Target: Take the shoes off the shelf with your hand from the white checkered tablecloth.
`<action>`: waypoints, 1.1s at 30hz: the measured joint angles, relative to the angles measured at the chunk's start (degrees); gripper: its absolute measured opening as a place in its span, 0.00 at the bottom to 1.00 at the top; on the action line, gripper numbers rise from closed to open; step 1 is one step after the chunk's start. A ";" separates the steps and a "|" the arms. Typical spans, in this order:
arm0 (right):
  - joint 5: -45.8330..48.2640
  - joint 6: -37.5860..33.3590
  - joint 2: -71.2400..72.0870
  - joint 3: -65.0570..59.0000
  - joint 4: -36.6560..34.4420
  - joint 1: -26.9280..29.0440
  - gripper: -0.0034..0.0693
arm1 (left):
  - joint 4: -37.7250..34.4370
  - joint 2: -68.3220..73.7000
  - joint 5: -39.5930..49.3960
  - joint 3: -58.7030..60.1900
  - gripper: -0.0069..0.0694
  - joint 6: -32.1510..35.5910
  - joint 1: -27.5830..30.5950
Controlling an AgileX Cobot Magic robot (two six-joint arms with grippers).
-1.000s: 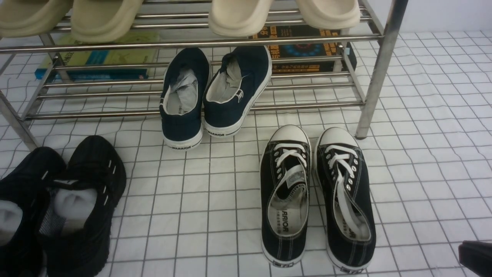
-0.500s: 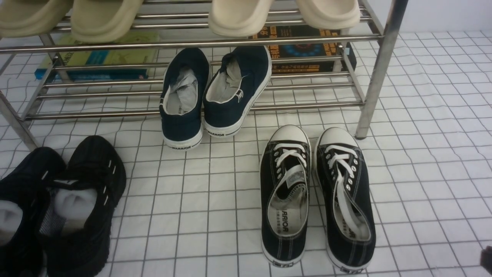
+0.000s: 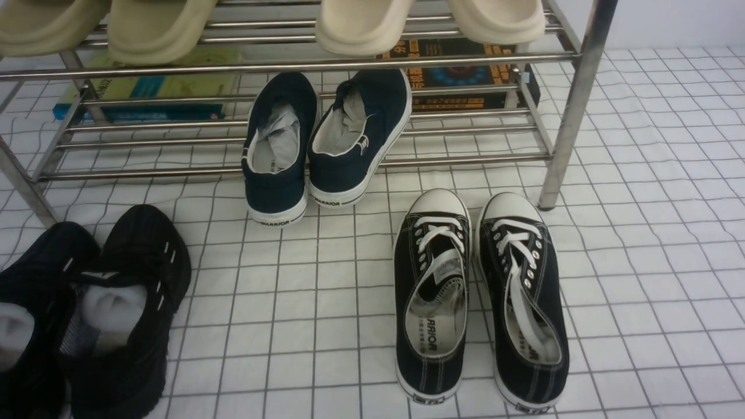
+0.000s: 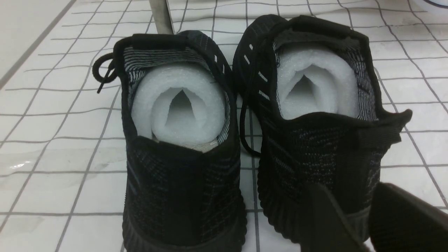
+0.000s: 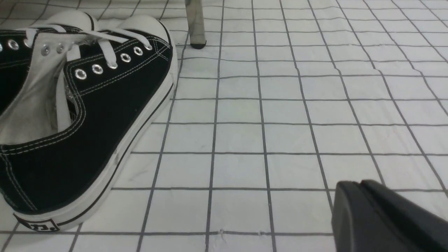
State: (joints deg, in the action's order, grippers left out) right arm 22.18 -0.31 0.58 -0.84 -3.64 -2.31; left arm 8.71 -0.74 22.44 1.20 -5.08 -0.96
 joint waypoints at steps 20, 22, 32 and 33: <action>0.00 0.00 0.00 0.00 -0.02 0.02 0.12 | 0.00 0.00 0.00 0.00 0.40 0.00 0.00; 0.00 0.31 0.00 0.00 -0.02 0.02 0.12 | 0.00 0.00 0.00 0.00 0.40 0.00 0.00; 0.00 0.00 0.00 0.00 -0.02 0.02 0.14 | 0.00 0.00 0.00 0.00 0.40 0.00 0.00; 0.00 0.00 0.00 0.00 -0.07 0.02 0.14 | 0.00 0.00 0.00 0.00 0.40 0.00 0.00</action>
State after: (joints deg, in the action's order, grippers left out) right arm 22.18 -0.31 0.58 -0.84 -3.71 -2.30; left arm 8.71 -0.74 22.44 1.20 -5.08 -0.96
